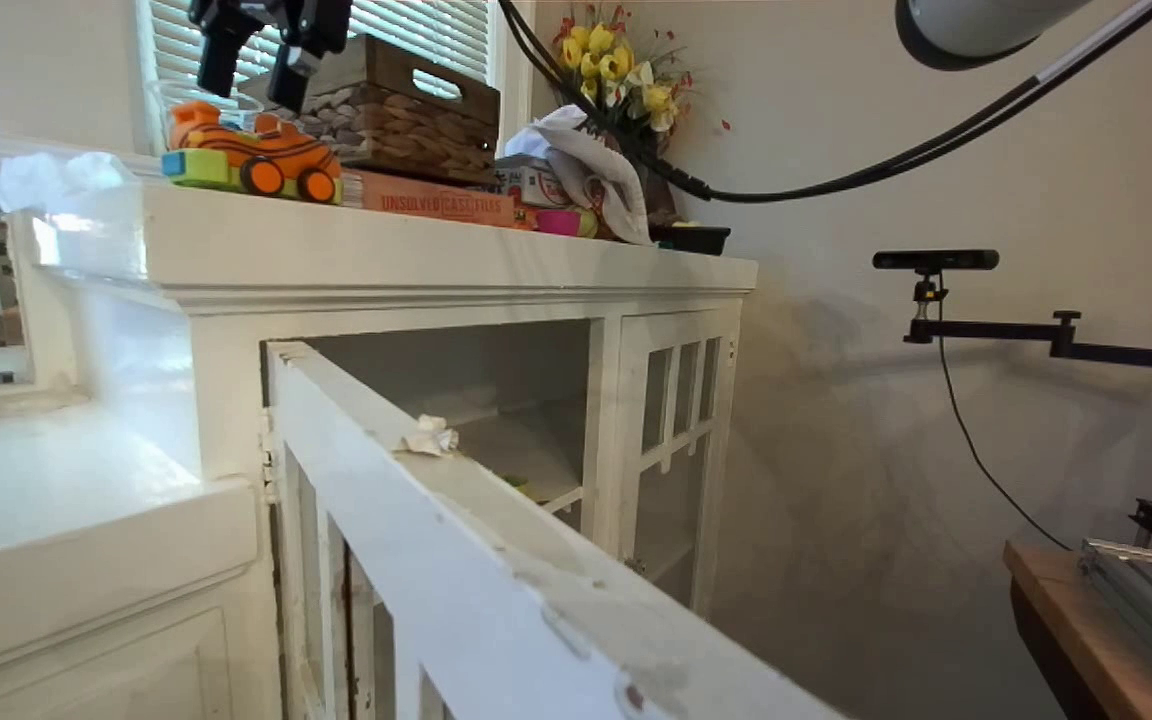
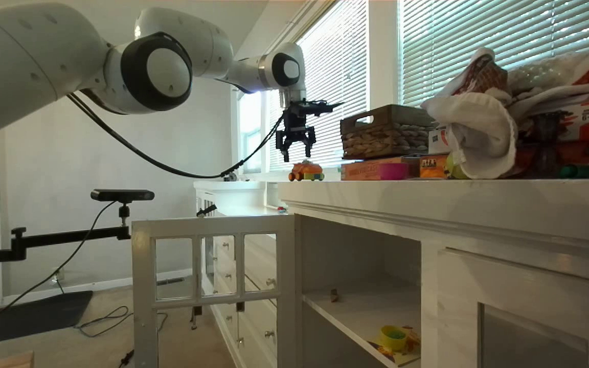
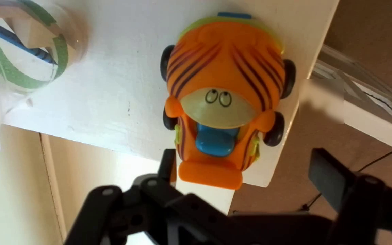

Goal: Move the orange toy car to the right

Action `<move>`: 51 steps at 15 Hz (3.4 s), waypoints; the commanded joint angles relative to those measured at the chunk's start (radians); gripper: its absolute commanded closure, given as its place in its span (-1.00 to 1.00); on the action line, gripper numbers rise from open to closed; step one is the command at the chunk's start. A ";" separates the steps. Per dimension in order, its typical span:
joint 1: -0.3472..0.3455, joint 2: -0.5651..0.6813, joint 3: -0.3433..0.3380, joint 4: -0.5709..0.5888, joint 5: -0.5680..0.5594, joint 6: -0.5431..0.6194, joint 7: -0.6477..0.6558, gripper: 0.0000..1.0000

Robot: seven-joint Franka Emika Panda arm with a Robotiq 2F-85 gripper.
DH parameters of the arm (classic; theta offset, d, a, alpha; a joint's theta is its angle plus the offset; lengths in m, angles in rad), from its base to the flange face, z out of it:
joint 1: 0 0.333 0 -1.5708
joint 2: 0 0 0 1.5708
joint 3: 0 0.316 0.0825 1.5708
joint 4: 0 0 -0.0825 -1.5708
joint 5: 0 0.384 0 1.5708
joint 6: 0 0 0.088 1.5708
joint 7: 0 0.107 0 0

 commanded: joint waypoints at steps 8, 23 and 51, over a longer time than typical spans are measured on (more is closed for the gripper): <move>0.018 0.038 -0.020 0.071 -0.015 -0.001 0.080 -1.00; 0.032 0.067 -0.059 0.092 -0.020 0.000 0.113 -1.00; 0.056 0.080 -0.110 0.102 -0.014 -0.001 0.142 -1.00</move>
